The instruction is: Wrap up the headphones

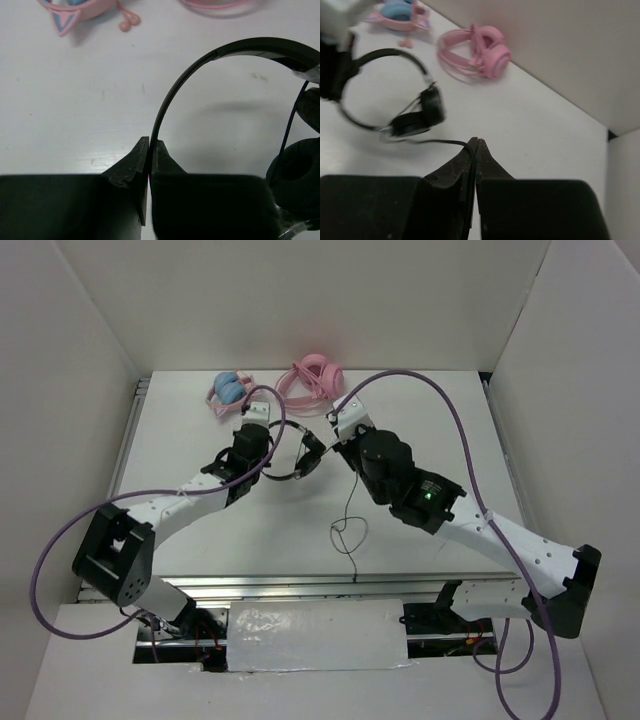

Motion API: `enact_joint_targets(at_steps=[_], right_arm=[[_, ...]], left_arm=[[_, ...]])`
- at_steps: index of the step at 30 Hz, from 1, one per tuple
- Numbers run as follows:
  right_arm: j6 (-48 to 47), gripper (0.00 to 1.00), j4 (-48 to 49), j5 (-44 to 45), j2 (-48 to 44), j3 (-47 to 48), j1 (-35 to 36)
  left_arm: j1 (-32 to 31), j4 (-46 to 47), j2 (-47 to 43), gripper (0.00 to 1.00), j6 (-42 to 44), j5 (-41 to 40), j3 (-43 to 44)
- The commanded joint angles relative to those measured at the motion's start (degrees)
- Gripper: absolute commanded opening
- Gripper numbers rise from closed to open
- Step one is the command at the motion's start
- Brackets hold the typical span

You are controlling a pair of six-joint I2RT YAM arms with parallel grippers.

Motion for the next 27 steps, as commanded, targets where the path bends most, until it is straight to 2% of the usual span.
enact_joint_targets(at_steps=[1,4,7,9,10,11,16,19,21,24,27], right_arm=[[-13.9,0.0,6.22,-3.12,0.65,2.04,-6.55],[-15.34,0.0,5.75,-13.04,2.66,3.6,-12.7],[-16.48,0.0,5.73,-19.22,4.78,4.49,-18.93],[-18.06,0.0,6.79,-27.73,5.92,3.18,-22.28],[-18.41,0.0,7.49,-31.25,6.27,2.47,-23.95],[-18.59,0.0,8.71,-38.07,6.8,2.03,-26.58],[-15.62,0.0,10.65,-47.62,8.2,2.02,-30.81],[-11.32,0.0,10.49,-49.91,10.66,2.38,-34.15],[-9.46,0.0,11.79,-54.73,11.55,-0.25,-36.62],[-6.65,0.04,19.77,-60.61,10.76,-6.66,-37.85],[-3.4,0.12,27.76,-68.16,9.88,-12.47,-37.68]], left_arm=[[-1.39,9.26,-9.63,0.0,4.02,10.75,-4.46],[-3.23,9.01,-14.56,0.0,7.53,19.37,-9.91],[-5.08,7.86,-19.21,0.0,10.35,26.48,-14.13],[-5.52,8.12,-22.9,0.0,11.15,31.76,-17.2],[-5.61,7.69,-23.8,0.0,11.41,35.96,-17.74],[-5.61,7.25,-24.67,0.0,11.16,36.79,-17.92],[-6.49,3.29,-28.02,0.0,11.42,43.72,-16.95],[-6.58,4.61,-31.18,0.0,9.05,44.27,-17.75],[-6.58,3.73,-33.29,0.0,7.38,42.43,-16.7],[-6.58,3.21,-34.79,0.0,4.57,37.77,-12.84],[-6.4,1.63,-33.92,0.0,1.76,36.1,-5.82]])
